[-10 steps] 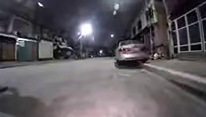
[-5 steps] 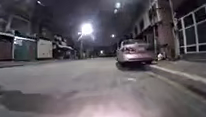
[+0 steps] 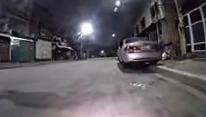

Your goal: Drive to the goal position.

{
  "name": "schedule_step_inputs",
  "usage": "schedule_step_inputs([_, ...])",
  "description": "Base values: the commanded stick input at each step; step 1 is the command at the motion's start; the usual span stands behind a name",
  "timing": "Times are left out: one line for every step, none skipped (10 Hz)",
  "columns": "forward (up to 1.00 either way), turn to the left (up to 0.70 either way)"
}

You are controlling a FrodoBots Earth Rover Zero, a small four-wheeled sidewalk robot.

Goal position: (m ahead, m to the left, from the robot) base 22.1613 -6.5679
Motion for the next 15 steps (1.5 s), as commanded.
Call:
schedule_step_inputs([1.00, 0.00])
schedule_step_inputs([1.00, 0.00])
schedule_step_inputs([1.00, 0.00])
schedule_step_inputs([1.00, 0.00])
schedule_step_inputs([1.00, 0.00])
schedule_step_inputs([1.00, 0.00])
schedule_step_inputs([1.00, 0.00])
schedule_step_inputs([1.00, 0.00])
schedule_step_inputs([1.00, 0.00])
schedule_step_inputs([1.00, 0.00])
schedule_step_inputs([1.00, 0.00])
schedule_step_inputs([1.00, 0.00])
schedule_step_inputs([1.00, 0.00])
schedule_step_inputs([1.00, 0.00])
schedule_step_inputs([1.00, 0.00])
